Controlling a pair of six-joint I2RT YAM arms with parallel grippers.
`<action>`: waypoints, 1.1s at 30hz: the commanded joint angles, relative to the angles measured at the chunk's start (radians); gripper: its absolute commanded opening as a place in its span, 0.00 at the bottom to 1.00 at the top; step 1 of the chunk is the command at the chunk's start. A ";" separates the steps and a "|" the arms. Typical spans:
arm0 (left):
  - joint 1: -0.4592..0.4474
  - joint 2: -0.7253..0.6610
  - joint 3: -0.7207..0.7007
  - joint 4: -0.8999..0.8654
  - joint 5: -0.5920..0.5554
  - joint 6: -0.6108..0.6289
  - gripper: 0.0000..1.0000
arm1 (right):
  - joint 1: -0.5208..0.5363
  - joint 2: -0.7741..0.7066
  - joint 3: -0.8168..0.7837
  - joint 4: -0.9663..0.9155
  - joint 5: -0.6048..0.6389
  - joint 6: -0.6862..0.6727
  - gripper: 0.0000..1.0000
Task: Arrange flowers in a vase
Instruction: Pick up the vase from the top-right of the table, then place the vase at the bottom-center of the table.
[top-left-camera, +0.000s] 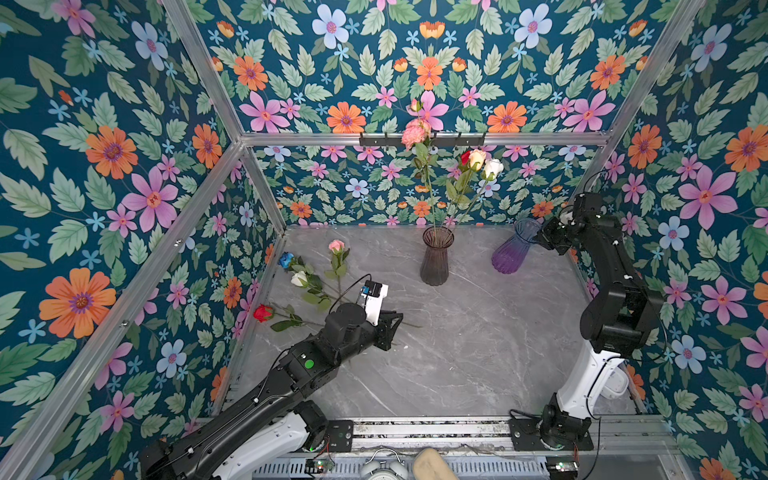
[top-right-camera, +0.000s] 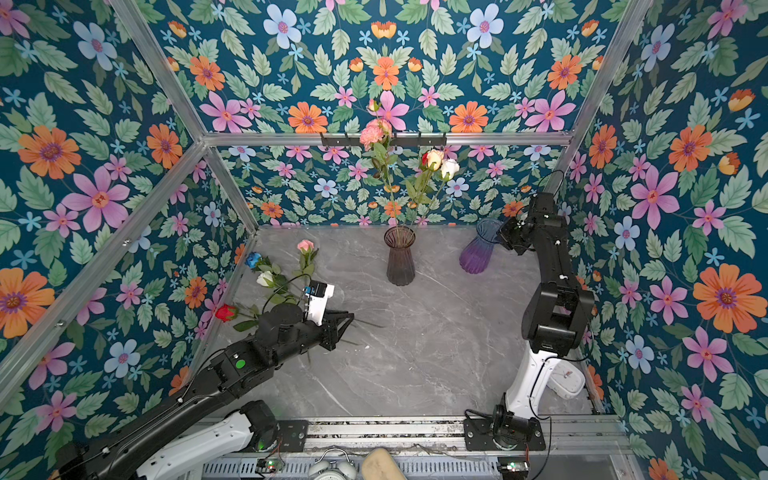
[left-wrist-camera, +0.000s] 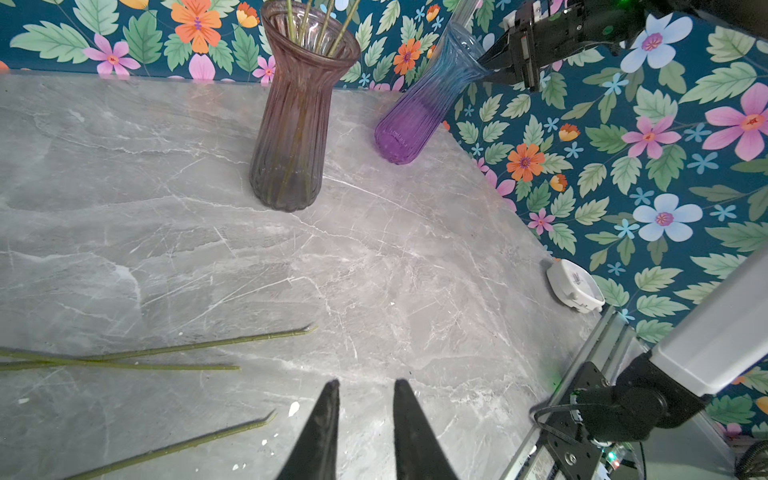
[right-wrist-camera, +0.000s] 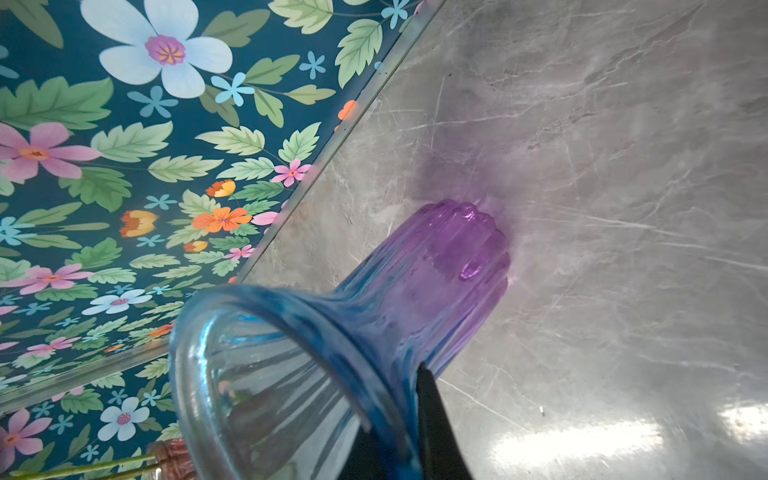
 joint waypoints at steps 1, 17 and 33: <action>0.001 0.002 0.015 0.016 -0.002 0.005 0.26 | 0.000 -0.049 -0.025 -0.004 0.034 -0.016 0.00; 0.001 0.040 -0.028 0.147 0.031 -0.021 0.24 | 0.467 -0.833 -0.642 0.042 0.090 -0.005 0.00; 0.001 -0.068 -0.110 0.240 -0.119 -0.110 0.37 | 0.927 -0.894 -0.723 -0.148 0.036 0.027 0.00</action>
